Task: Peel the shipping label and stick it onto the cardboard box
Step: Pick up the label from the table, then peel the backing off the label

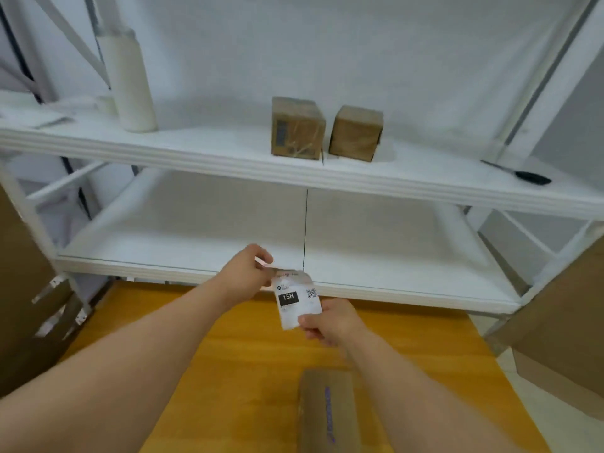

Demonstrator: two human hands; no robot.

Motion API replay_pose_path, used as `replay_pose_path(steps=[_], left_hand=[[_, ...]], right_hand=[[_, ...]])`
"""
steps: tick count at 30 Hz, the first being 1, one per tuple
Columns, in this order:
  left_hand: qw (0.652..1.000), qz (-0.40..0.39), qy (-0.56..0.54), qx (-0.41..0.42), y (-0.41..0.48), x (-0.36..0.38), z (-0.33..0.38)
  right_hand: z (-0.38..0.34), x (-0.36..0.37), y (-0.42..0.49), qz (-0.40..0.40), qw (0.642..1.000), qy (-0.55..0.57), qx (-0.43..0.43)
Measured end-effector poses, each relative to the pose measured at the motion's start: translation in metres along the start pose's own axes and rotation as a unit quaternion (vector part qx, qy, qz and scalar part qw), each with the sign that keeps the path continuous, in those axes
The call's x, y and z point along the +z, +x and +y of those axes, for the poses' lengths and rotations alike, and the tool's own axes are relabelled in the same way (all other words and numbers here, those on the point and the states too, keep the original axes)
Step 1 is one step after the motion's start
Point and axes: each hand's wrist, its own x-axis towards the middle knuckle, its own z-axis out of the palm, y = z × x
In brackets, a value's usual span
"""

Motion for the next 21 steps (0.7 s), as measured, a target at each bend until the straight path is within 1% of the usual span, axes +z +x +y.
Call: replay_pose_path(steps=[2,6,9,11,14,18,21], left_hand=[[0.999,-0.012,-0.036,-0.02,-0.01,-0.002,0.015],[0.991,-0.071,-0.079,-0.078,-0.029,0.001,0.029],[0.983,-0.079,-0.143,-0.082,-0.031,0.004,0.029],[0.978,-0.072,-0.184,-0.073,-0.033,0.005,0.032],[0.977,-0.06,-0.194,-0.063,-0.036,0.006,0.04],[0.981,-0.053,-0.176,-0.062,-0.04,0.004,0.044],[0.98,-0.054,-0.182,-0.053,-0.04,0.003,0.044]], right_hand=[[-0.015,-0.004,-0.008,0.011,0.998,0.063,0.0],[-0.038,-0.011,-0.02,0.009,0.984,0.173,0.026],[-0.045,-0.013,-0.027,-0.012,0.971,0.237,0.037],[-0.046,-0.012,-0.031,-0.023,0.963,0.267,0.04],[-0.046,-0.011,-0.036,-0.015,0.96,0.278,0.036],[-0.047,-0.016,-0.036,0.038,0.956,0.291,0.025],[-0.049,-0.019,-0.035,0.044,0.957,0.287,0.018]])
